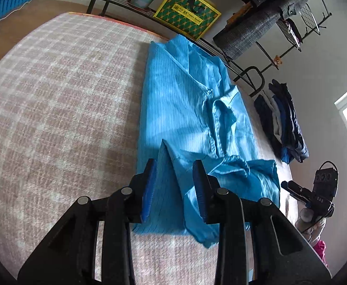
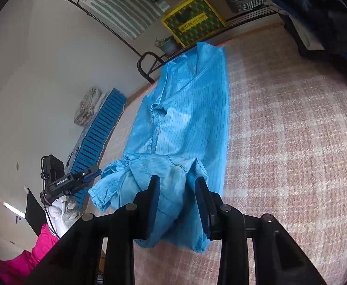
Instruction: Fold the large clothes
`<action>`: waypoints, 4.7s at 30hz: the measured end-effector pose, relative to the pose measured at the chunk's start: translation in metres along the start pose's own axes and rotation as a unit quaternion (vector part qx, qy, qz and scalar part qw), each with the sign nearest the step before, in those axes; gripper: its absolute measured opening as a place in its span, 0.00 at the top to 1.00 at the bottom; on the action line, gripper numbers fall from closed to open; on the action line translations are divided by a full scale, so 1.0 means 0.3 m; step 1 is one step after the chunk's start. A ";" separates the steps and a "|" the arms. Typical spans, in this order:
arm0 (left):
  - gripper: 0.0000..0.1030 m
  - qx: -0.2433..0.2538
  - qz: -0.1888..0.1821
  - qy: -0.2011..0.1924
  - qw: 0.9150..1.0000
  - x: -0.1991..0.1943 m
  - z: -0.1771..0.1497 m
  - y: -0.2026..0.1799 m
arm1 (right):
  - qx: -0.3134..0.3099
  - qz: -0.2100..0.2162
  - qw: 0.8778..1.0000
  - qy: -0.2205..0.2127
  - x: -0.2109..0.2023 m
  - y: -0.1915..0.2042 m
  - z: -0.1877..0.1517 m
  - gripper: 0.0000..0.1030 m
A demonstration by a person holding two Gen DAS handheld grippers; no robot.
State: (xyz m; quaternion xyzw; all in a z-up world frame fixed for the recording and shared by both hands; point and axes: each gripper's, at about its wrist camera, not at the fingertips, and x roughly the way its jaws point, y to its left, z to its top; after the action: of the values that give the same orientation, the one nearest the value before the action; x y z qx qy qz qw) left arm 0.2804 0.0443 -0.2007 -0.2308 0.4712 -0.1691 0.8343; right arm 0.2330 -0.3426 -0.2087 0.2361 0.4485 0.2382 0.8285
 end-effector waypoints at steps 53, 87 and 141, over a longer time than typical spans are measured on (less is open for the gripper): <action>0.61 -0.064 -0.008 0.045 0.997 0.257 0.092 0.038 | 0.016 -0.022 1.000 0.015 0.163 -0.055 0.100 0.75; 0.88 0.091 0.105 -0.012 0.990 0.182 0.012 -0.113 | -0.044 -0.083 0.991 0.091 0.157 -0.017 -0.073 0.93; 0.88 0.250 0.107 -0.196 0.942 -0.529 -0.231 -0.625 | -0.228 -0.242 0.930 -0.155 -0.318 0.842 -0.106 0.50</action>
State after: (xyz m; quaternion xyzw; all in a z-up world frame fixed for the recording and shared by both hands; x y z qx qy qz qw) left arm 0.1294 -0.0490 -0.0173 0.0086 0.2625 -0.1431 0.9542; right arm 0.1135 -0.1991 -0.0114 -0.0403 0.2913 0.0867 0.9518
